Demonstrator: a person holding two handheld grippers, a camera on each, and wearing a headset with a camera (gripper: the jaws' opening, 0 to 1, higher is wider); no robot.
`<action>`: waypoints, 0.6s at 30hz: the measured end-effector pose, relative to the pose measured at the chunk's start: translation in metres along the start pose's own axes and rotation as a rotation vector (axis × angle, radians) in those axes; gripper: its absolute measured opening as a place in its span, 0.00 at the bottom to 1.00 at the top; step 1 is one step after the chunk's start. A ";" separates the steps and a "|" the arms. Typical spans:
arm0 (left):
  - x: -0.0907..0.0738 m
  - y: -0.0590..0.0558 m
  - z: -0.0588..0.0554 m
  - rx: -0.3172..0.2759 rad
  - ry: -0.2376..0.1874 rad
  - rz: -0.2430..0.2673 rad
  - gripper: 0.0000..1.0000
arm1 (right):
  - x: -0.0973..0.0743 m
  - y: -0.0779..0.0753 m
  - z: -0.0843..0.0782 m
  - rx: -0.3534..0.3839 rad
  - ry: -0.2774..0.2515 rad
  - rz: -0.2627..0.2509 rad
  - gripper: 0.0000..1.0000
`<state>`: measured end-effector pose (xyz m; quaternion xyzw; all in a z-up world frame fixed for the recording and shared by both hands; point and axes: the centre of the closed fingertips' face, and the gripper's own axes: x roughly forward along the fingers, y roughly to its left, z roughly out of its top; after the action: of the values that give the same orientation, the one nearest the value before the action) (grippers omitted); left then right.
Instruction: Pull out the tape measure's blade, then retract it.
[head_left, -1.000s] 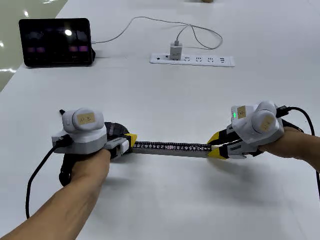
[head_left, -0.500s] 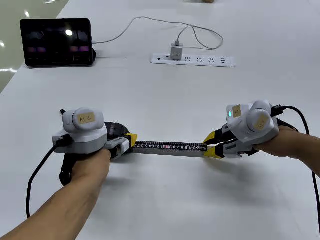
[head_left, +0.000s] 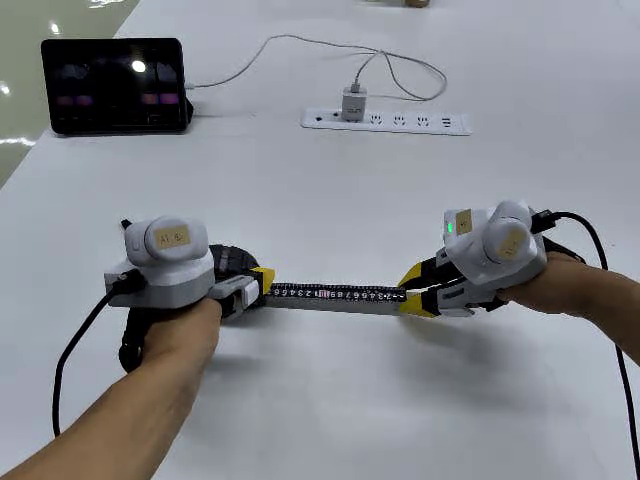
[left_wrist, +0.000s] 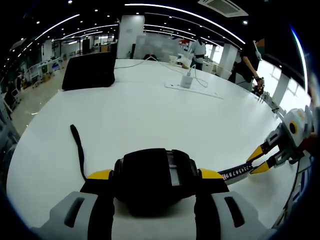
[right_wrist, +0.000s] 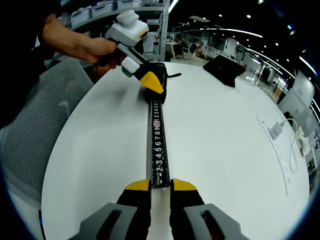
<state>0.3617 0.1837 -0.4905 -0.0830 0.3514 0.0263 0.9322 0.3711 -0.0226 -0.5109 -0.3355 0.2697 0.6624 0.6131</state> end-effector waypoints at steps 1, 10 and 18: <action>0.000 0.000 0.000 0.000 0.000 0.000 0.60 | 0.000 0.000 0.001 0.000 -0.001 0.000 0.10; -0.001 0.000 0.000 0.001 -0.003 0.000 0.60 | 0.007 -0.002 0.006 0.000 -0.008 0.005 0.10; -0.001 0.000 0.000 -0.001 -0.002 0.000 0.60 | 0.011 -0.003 0.010 0.001 -0.013 0.006 0.10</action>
<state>0.3611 0.1838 -0.4896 -0.0832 0.3503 0.0267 0.9325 0.3727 -0.0072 -0.5131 -0.3300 0.2670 0.6664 0.6130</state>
